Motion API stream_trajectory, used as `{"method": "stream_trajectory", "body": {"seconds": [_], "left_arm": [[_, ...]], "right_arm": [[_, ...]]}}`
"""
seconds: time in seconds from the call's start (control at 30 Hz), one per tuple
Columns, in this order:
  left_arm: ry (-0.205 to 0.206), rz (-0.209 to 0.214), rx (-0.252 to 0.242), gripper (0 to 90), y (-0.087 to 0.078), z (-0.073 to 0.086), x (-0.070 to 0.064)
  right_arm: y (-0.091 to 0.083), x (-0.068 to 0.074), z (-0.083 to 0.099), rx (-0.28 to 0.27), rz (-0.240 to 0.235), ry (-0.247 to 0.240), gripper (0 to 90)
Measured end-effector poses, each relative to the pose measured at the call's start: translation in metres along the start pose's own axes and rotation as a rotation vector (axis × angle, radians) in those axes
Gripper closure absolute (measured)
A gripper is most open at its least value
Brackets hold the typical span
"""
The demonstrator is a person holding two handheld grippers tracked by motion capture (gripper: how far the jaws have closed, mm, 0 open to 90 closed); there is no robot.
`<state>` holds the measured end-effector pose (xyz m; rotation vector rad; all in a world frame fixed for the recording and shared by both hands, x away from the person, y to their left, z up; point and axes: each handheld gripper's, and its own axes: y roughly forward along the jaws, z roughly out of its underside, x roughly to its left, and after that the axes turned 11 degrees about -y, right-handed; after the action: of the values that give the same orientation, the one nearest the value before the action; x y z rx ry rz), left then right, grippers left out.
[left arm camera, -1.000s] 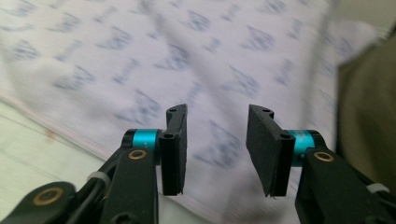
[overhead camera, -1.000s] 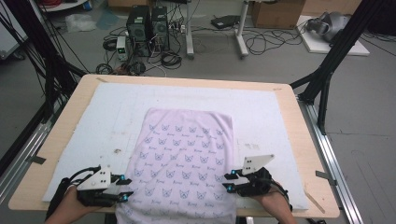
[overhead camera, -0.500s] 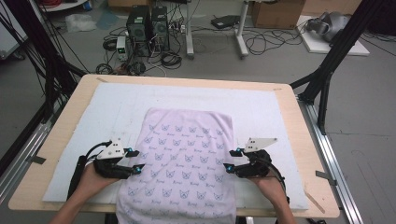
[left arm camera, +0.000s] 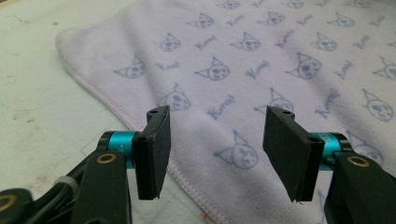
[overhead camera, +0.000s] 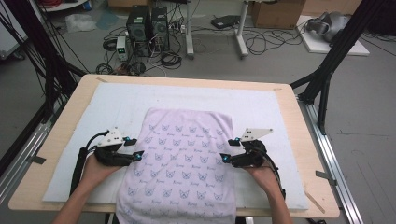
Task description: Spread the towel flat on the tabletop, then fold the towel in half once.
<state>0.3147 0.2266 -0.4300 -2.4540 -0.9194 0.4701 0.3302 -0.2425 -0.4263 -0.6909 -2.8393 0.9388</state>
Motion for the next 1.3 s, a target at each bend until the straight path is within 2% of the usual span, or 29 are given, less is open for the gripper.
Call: {"method": "stream_trajectory", "body": {"seconds": [0.13, 0.27, 0.4, 0.83, 1.3], "left_arm": [[-0.003, -0.004, 0.002, 41.3, -0.0013, 0.0002, 0.0014], [0.001, -0.001, 0.008, 41.2, -0.0002, 0.0006, 0.0007], [0.007, 0.003, 0.011, 41.1, -0.0002, 0.0004, 0.0009], [0.004, 0.006, 0.006, 41.1, -0.0017, 0.0005, 0.0013], [0.035, -0.003, 0.031, 41.2, -0.0052, -0.0042, 0.0009]], "right_arm": [[0.0024, 0.0004, -0.0030, -0.006, 0.002, -0.005, 28.6], [0.0045, 0.0022, -0.0032, 0.009, -0.011, -0.011, 28.3], [0.0055, 0.0050, -0.0043, 0.027, -0.005, -0.018, 27.5], [0.0074, 0.0064, -0.0051, 0.029, -0.005, -0.026, 27.0], [0.0066, 0.0063, -0.0064, 0.019, -0.002, -0.019, 25.9]]}}
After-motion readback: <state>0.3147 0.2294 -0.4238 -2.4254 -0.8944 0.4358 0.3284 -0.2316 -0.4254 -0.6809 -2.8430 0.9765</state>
